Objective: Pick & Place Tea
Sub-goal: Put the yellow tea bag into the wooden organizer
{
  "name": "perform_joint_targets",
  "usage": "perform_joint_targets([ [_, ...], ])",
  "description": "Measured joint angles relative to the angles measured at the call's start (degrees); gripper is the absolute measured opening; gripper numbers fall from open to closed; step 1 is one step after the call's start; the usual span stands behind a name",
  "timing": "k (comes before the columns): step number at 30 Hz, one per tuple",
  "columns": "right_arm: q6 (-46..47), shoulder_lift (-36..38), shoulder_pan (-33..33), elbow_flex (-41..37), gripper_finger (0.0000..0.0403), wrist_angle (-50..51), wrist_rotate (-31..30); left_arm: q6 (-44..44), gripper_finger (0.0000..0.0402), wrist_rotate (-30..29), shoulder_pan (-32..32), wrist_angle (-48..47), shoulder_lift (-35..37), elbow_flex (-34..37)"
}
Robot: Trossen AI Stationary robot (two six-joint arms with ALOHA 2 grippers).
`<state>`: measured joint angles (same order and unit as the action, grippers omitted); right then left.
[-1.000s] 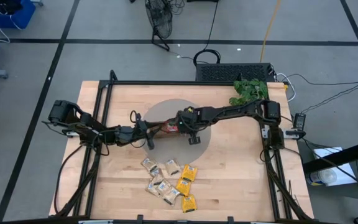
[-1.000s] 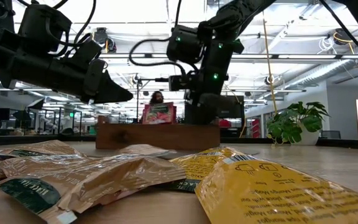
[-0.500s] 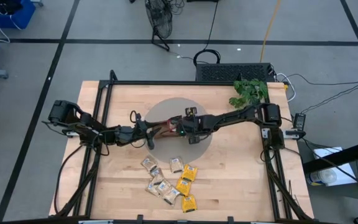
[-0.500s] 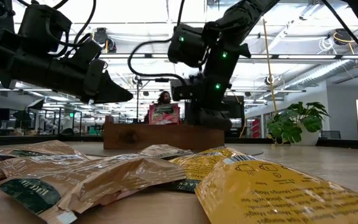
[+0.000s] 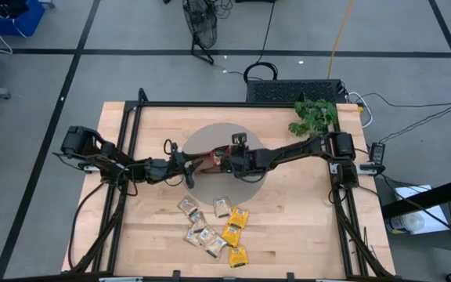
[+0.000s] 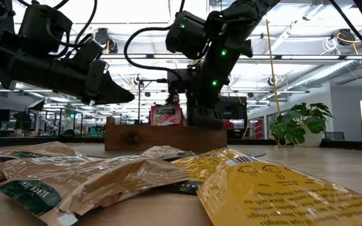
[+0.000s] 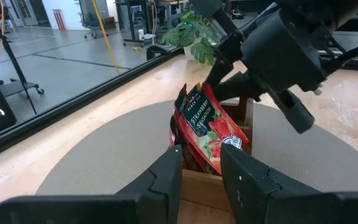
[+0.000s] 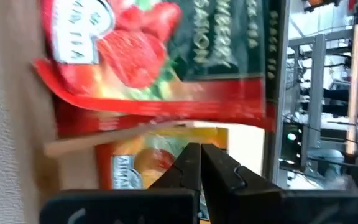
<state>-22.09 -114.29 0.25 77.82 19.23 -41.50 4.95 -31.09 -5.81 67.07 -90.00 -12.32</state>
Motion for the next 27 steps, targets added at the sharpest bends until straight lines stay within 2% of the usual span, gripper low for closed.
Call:
perform_joint_targets([
  [2, 0.2, 0.6, 0.0, 0.0, 0.0000, 0.7, -0.2, 0.0, 0.0115, 0.0, 0.0, 0.0, 0.0, 0.0],
  [4, 0.3, 2.2, -0.2, 0.0, 0.0000, 1.8, 2.4, 0.0, 0.0115, 0.0, 0.0, 0.0, 0.0, 0.0],
  [9, 3.8, 5.9, 0.9, 0.0, 0.0000, 7.2, 22.7, 0.0, 0.0115, 0.0, 0.0, 0.0, 0.0, 0.0],
  [11, 6.0, 6.2, 2.3, 0.1, 0.0000, 8.8, 27.2, 0.0, 0.0115, 0.0, 0.0, 0.0, 0.0, 0.0],
  [14, 6.5, 5.6, 4.2, 0.0, 0.0000, 11.4, 28.1, 0.0, 0.0115, 0.0, 0.0, 0.0, 0.0, 0.0],
  [17, 6.3, 4.6, 5.5, -0.4, 0.0000, 10.5, 28.7, 0.0, 0.0115, 0.0, 0.0, 0.0, 0.0, 0.0],
  [21, 6.1, 4.5, 6.5, -1.7, 0.0000, 8.0, 32.6, 0.0, 0.0115, 0.0, 0.0, 0.0, 0.0, 0.0],
  [27, 6.4, 3.8, 6.5, -1.9, 0.0000, 9.7, 32.9, 0.0, 0.0115, 0.0, 0.0, 0.0, 0.0, 0.0],
])
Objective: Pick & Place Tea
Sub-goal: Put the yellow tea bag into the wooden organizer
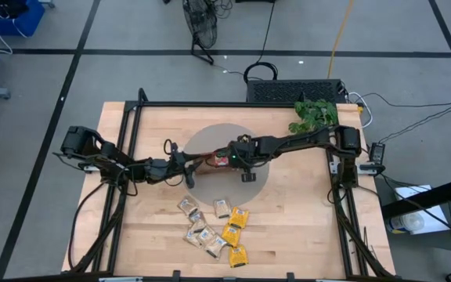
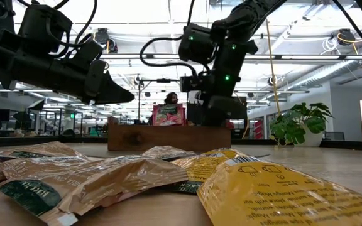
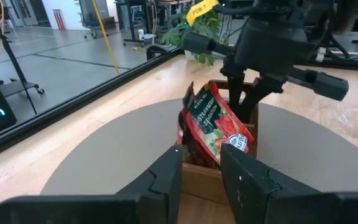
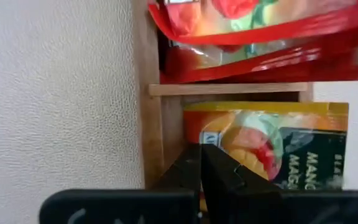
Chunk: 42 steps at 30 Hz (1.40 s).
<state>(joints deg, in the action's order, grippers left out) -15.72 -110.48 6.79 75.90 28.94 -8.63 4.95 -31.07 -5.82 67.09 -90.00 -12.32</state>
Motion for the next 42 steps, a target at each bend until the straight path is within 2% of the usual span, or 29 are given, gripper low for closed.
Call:
perform_joint_targets([
  [8, 1.4, -2.6, -0.1, 0.3, 0.0000, -0.6, -0.4, 0.0, 0.0115, 0.0, 0.0, 0.0, 0.0, 0.0],
  [17, 1.7, -2.7, -4.7, -0.1, 0.0000, -3.7, -16.7, 0.0, 0.0115, 0.0, 0.0, 0.0, 0.0, 0.0],
  [20, 2.1, -2.6, -6.1, -0.1, 0.0000, -4.3, -19.5, 0.0, 0.0115, 0.0, 0.0, 0.0, 0.0, 0.0],
  [25, 2.9, -2.6, -7.7, -0.1, 0.0000, -5.0, -20.8, 0.0, 0.0115, 0.0, 0.0, 0.0, 0.0, 0.0],
  [30, 1.4, -1.6, -9.9, -0.1, 0.0000, -4.3, -28.3, 0.0, 0.0115, 0.0, 0.0, 0.0, 0.0, 0.0],
  [32, 2.0, -0.1, -11.1, -0.1, 0.0000, -3.0, -29.0, 0.0, 0.0115, 0.0, 0.0, 0.0, 0.0, 0.0],
  [34, 3.9, 2.2, -12.6, -0.1, 0.0000, -1.9, -28.6, 0.0, 0.0115, 0.0, 0.0, 0.0, 0.0, 0.0],
  [36, 4.5, 4.8, -14.3, -0.1, 0.0000, 0.0, -24.9, 0.0, 0.0115, 0.0, 0.0, 0.0, 0.0, 0.0],
  [39, 4.5, 9.4, -17.6, -3.2, 0.0000, -1.7, -11.8, 0.0, 0.0115, 0.0, 0.0, 0.2, 0.0, 0.0],
  [42, 2.0, 13.7, -21.0, -10.2, 0.0000, -12.5, 2.3, 0.0, 0.0115, 0.0, 0.0, 0.0, 0.0, 0.0],
])
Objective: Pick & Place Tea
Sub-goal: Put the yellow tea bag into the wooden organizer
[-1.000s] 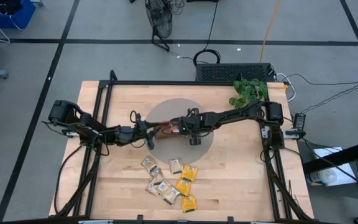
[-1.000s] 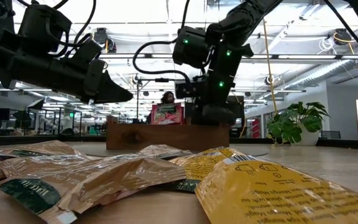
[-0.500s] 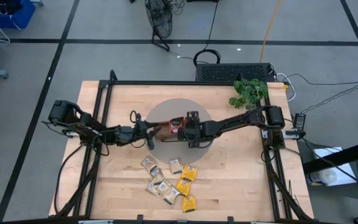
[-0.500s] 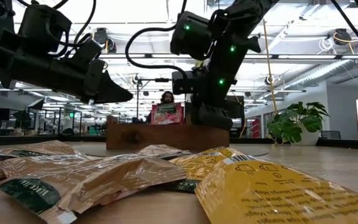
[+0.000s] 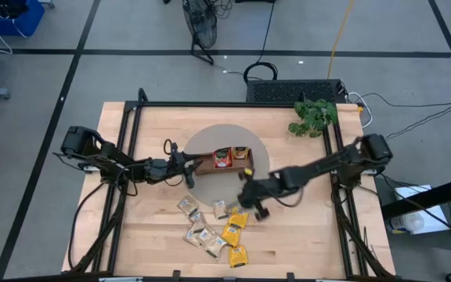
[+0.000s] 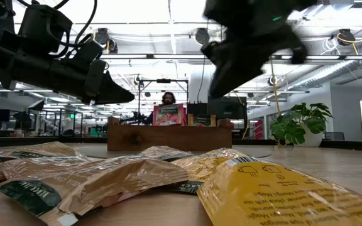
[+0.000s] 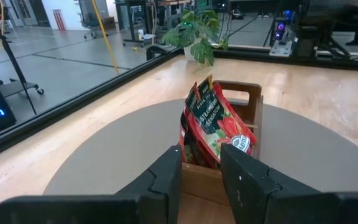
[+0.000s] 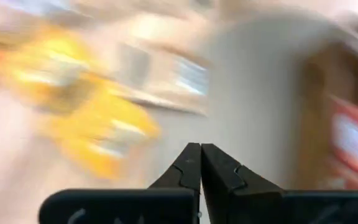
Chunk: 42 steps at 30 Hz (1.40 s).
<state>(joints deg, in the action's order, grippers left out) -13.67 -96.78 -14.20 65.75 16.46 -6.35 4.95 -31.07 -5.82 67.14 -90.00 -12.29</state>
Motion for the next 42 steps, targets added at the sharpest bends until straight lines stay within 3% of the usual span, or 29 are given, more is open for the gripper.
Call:
perform_joint_targets([
  [2, -2.2, 2.3, -2.2, -5.7, 0.0010, -8.9, 5.0, 0.0, 0.0115, 0.0, 0.0, 0.0, 0.0, 0.0],
  [5, -5.8, 3.0, -6.0, -12.1, 0.0050, -19.5, 5.8, 0.0, 0.0115, 0.0, 0.0, 0.0, 0.0, 0.0],
  [13, -25.2, -4.2, -15.6, -13.7, 0.0214, -23.9, -15.7, 0.0, 0.0115, 0.0, 0.0, 0.0, 0.0, 0.0],
  [17, -28.9, -7.4, -17.1, -13.6, 0.0256, -24.6, -19.2, 0.0, 0.0115, 0.0, 0.0, 0.0, 0.0, 0.0],
  [42, -29.0, -8.8, -12.9, -13.6, 0.0221, -25.5, -19.0, 0.0, 0.0115, 0.0, 0.0, -0.1, 0.0, 0.0],
])
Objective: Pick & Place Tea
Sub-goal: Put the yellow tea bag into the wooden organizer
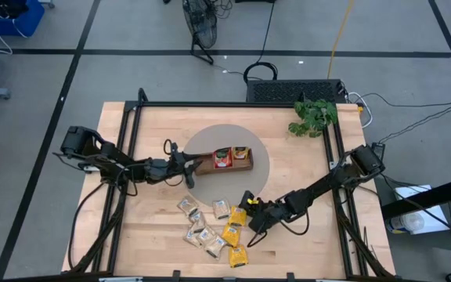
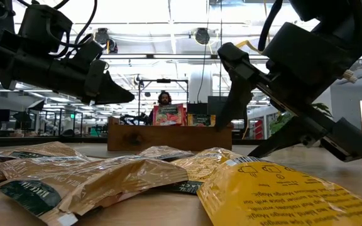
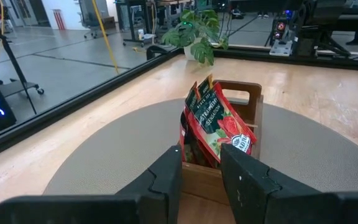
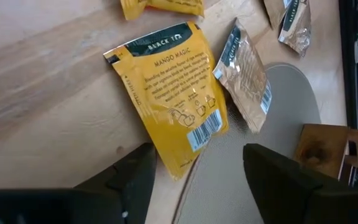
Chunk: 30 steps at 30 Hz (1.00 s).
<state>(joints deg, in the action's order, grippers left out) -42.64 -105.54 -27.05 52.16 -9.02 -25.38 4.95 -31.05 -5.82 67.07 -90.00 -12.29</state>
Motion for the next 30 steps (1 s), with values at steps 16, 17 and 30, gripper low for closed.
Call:
perform_joint_targets([
  [16, 4.4, -0.2, -0.1, -0.1, 0.0007, -5.6, 3.1, 0.0, 0.0115, 0.0, 0.0, 0.0, 0.0, 0.0],
  [17, 4.8, -0.2, -0.1, -0.1, 0.0006, -6.1, 3.1, 0.0, 0.0115, 0.0, 0.0, 0.0, 0.0, 0.0],
  [30, 22.2, 6.1, -0.2, -0.1, 0.0000, -5.6, 2.9, 0.0, 0.0115, 0.0, 0.0, 0.0, 0.0, 0.0],
])
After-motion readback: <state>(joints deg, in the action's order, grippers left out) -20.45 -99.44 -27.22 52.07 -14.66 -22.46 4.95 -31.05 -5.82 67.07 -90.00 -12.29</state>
